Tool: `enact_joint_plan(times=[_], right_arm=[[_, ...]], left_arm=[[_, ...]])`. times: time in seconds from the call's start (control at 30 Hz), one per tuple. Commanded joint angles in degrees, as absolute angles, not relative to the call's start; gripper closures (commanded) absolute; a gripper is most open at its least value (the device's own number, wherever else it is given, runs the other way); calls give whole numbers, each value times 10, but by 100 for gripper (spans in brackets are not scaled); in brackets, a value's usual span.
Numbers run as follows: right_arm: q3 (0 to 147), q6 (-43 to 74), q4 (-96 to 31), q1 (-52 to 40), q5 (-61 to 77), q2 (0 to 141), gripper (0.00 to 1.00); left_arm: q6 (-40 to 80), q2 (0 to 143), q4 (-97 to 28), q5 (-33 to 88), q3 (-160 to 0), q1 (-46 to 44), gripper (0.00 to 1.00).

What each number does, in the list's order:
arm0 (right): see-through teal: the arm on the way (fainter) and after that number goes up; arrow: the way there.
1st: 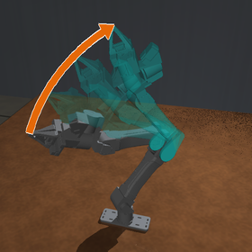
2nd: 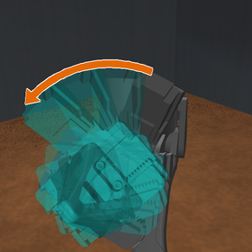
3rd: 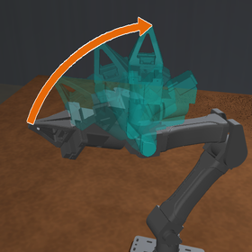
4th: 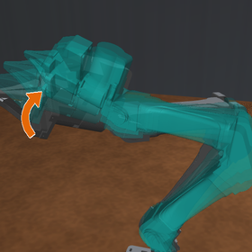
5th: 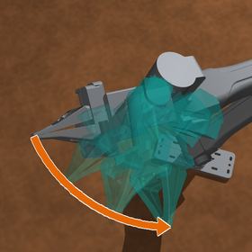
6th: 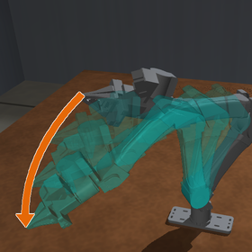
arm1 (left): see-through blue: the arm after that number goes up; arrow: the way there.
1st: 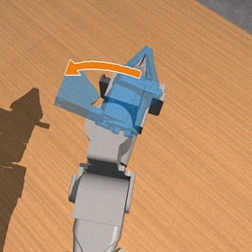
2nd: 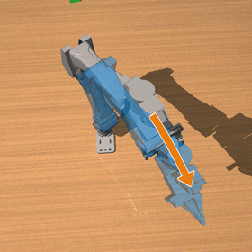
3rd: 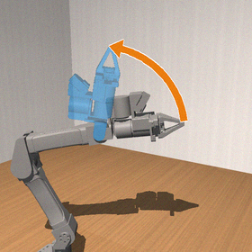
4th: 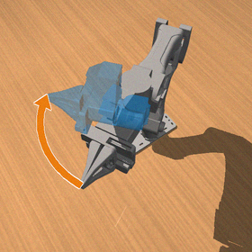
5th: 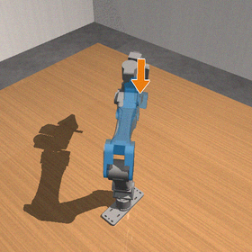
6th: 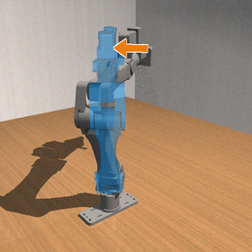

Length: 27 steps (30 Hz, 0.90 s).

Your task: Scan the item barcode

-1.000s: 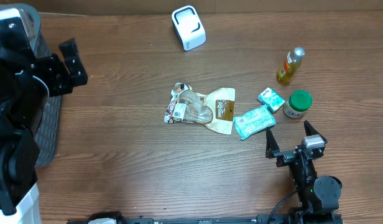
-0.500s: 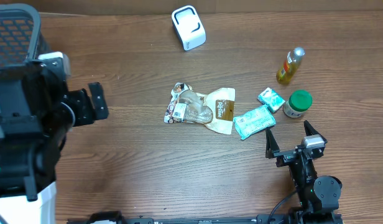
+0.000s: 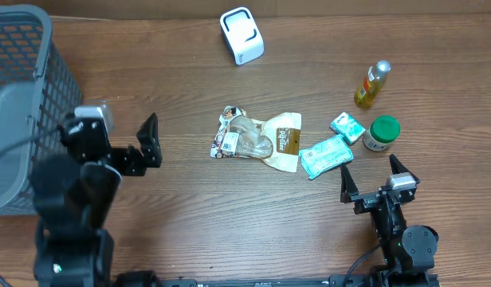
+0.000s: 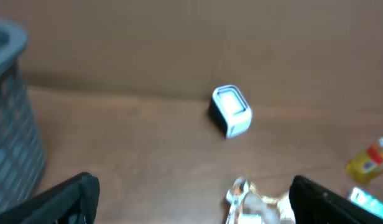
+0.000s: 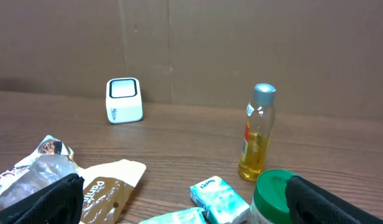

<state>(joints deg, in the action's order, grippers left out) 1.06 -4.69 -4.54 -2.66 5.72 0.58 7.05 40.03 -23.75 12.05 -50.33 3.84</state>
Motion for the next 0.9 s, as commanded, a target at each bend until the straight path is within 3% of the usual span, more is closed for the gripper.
enact_joint_plan(times=[0.0,0.1,0.47,0.87], right_arm=[[4,-46,-43,-25,56,2,0],[4,-46,-44,-25,56,2,0],[4,-46,-44,-25,56,2,0],[4,-46,-44,-25,56,2,0]], left_arm=[[69,338,-145,158,-441,37,0],[69,277,-57,162,-390,37,0],[60,53,70,154,-255,37,0],[60,2,168,141,-153,37,1]])
